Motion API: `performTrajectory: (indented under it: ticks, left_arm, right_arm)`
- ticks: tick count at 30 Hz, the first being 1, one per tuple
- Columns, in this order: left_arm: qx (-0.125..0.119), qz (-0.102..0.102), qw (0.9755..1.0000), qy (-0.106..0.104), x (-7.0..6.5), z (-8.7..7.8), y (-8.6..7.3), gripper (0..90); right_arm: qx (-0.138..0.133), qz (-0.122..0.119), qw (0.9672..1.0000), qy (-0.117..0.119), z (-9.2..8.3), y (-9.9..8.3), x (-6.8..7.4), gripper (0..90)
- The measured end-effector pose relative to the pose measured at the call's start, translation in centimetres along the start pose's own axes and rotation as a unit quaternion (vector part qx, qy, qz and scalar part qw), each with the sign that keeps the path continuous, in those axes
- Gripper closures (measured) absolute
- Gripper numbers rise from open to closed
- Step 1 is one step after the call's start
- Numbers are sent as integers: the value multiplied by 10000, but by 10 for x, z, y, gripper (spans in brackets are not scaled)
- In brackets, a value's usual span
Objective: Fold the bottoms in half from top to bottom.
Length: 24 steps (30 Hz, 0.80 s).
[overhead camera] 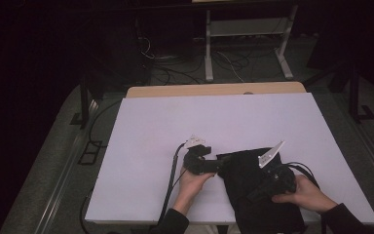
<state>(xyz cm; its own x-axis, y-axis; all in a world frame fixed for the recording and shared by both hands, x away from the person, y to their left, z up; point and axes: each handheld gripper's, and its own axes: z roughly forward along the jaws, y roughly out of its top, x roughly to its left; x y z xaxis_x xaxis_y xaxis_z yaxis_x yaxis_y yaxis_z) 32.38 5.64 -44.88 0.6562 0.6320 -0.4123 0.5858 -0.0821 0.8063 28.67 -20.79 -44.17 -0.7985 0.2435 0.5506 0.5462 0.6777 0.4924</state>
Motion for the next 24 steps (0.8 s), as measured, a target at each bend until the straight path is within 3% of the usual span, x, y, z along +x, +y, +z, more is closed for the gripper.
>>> performTrajectory:
  ticks: [16,24]
  left_arm:
    - [100,19,9999,45,1,6,1,83]
    - [86,48,9999,75,2,4,2,82]
  right_arm:
    - [44,121,9999,-65,12,-16,6,883]
    - [-285,65,9992,-272,1,-15,10,824]
